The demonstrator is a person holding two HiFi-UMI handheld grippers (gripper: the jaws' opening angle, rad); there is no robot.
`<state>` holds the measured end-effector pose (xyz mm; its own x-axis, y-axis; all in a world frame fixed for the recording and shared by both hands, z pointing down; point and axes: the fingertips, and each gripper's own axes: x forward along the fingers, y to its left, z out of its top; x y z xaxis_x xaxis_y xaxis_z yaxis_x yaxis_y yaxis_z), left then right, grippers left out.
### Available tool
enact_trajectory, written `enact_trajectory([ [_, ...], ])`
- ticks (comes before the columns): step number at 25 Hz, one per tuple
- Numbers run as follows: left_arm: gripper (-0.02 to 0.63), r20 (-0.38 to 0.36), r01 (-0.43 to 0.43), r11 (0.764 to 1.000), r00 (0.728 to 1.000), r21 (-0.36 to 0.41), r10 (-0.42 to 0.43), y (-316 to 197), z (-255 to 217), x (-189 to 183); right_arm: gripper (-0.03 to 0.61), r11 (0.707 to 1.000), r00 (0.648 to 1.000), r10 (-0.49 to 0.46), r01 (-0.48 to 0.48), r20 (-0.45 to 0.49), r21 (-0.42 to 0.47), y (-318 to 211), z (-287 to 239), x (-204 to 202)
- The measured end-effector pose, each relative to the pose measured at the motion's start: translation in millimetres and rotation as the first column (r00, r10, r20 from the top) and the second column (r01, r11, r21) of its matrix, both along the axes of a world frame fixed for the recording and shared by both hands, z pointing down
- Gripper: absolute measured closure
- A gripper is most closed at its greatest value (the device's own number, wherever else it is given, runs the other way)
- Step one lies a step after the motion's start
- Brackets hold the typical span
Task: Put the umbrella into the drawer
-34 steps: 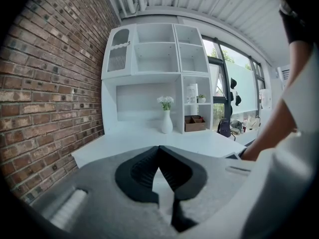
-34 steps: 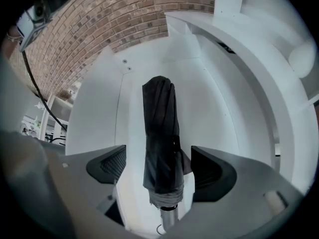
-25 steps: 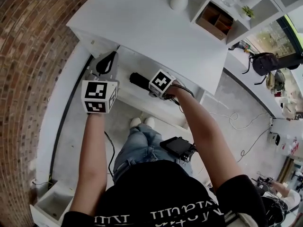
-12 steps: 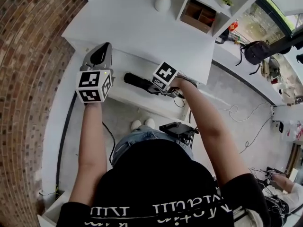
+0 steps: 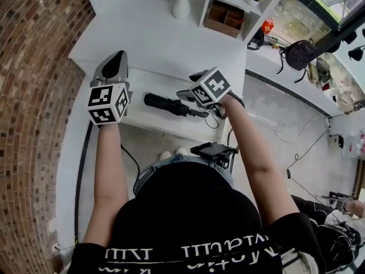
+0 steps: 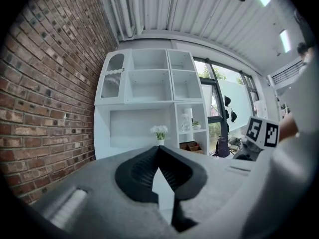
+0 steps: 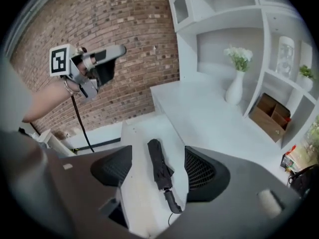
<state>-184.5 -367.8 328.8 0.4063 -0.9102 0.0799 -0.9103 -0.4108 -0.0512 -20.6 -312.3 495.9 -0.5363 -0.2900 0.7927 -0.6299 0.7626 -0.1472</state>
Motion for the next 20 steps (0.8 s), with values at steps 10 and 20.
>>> enact_trajectory([
  [10,0.615,-0.031,-0.005,0.999,1.0,0.05,0.006,-3.9,-19.0,-0.5,0.332,0.916,0.928,0.235,-0.311,0.289,0.254,-25.3,-104.0,24.6],
  [20,0.615,-0.033,-0.019,0.996,0.999,0.089,0.022,-5.0,-34.0,7.0,0.568,0.754,0.832,0.319,-0.513,0.454,0.41,-28.8,-172.8,57.8],
])
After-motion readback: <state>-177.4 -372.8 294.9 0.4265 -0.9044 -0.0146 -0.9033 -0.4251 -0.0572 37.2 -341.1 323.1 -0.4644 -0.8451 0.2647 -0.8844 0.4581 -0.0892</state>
